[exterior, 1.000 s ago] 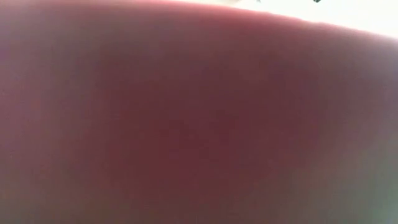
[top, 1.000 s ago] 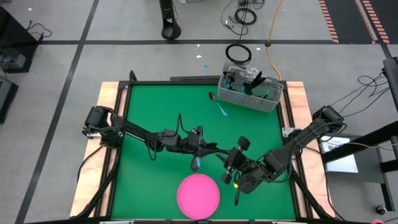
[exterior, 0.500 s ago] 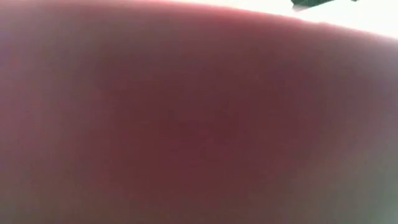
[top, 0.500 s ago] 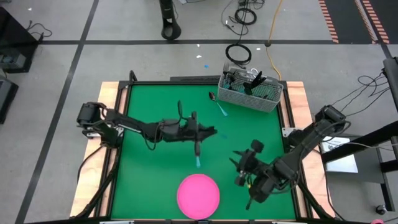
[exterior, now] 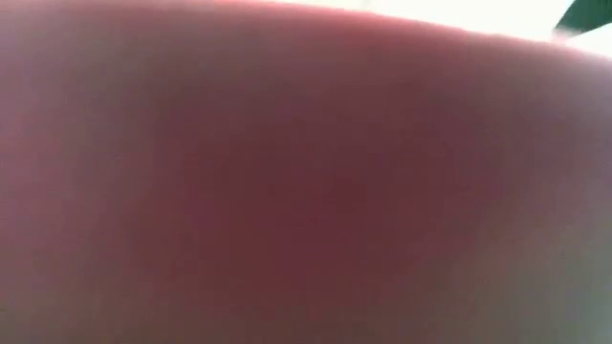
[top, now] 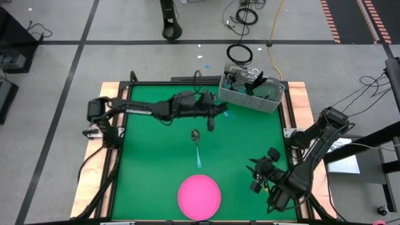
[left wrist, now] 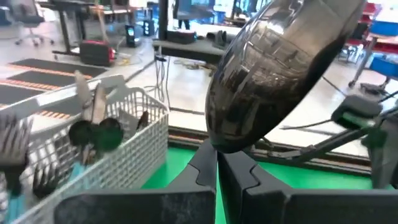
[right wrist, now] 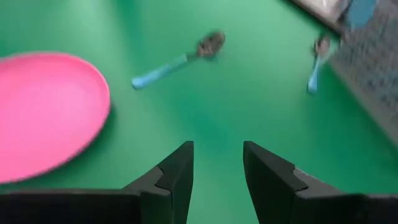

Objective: Sort silverware
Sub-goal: Put the blue spoon into the utensil holder

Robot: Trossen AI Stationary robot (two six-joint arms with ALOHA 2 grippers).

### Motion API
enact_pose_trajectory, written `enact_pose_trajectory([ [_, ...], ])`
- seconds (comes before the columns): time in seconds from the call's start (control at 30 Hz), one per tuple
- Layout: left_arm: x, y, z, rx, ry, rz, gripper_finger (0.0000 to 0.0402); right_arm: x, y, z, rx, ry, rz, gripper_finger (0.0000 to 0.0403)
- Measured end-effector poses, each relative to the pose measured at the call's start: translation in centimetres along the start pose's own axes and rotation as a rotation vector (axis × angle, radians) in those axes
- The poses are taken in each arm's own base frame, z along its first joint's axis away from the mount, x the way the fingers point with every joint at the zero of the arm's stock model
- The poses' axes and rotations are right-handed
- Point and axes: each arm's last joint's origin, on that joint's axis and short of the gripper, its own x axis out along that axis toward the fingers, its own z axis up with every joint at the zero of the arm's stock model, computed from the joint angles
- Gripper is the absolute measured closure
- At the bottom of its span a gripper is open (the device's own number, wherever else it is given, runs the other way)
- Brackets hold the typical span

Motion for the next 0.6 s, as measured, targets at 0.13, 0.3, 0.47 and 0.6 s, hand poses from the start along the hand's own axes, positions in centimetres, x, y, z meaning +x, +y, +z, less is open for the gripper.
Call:
enact_pose_trajectory([
  [0.13, 2.8, 0.9, 1.0, 0.049, -0.007, -0.022, 0.0402, 0.3, -0.9, -2.5, 0.045, 0.083, -0.026, 0.0275],
  [0.3, 6.6, 2.6, 2.1, 0.116, -0.014, -0.002, 0.0402, 0.6, -3.3, -3.6, 0.060, 0.166, -0.203, 0.0275],
  [0.47, 10.3, 4.7, 3.2, 0.134, -0.029, -0.007, 0.0402, 0.7, -3.8, -3.8, 0.067, 0.170, -0.243, 0.0275],
  [0.6, 12.7, 6.3, 3.9, 0.126, -0.032, -0.008, 0.0402, 0.5, -4.2, -3.3, 0.026, 0.165, -0.241, 0.0275],
])
